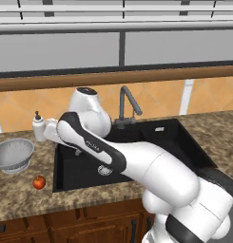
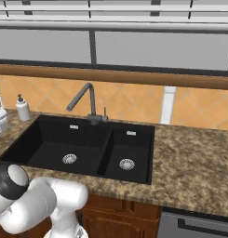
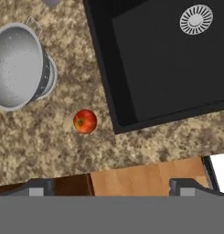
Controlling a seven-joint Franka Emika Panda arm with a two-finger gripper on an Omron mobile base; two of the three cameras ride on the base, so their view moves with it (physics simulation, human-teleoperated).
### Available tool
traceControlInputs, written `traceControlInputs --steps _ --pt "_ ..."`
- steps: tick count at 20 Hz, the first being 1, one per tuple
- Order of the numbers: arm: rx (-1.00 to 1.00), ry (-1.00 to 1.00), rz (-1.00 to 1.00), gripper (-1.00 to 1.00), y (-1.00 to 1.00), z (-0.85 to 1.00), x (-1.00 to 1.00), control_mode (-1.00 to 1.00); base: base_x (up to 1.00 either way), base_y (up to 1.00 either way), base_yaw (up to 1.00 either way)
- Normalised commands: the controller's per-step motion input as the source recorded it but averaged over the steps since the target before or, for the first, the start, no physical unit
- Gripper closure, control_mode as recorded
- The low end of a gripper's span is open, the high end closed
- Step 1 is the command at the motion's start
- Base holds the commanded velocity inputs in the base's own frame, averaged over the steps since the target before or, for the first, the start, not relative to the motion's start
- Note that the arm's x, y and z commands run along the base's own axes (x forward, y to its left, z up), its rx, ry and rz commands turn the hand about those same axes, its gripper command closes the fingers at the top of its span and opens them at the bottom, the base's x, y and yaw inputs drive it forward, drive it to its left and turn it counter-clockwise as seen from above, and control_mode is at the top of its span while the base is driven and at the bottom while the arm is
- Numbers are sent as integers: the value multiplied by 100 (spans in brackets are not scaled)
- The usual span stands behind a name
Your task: Put the colander in the sink, put the apple in the colander, and turn on the sink faucet and pour water over the colander.
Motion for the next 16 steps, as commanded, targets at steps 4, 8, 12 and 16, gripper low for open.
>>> traceControlInputs --steps 4,8,12,16 --pt "0 0 -24 -100 54 -24 56 -100 0 0 0" --pt "-1 1 -22 -100 51 -22 55 -100 0 0 0" --pt "-2 9 -18 -100 40 -23 53 -100 0 0 0" --pt "-3 24 -10 -100 29 -27 57 -100 0 0 0"
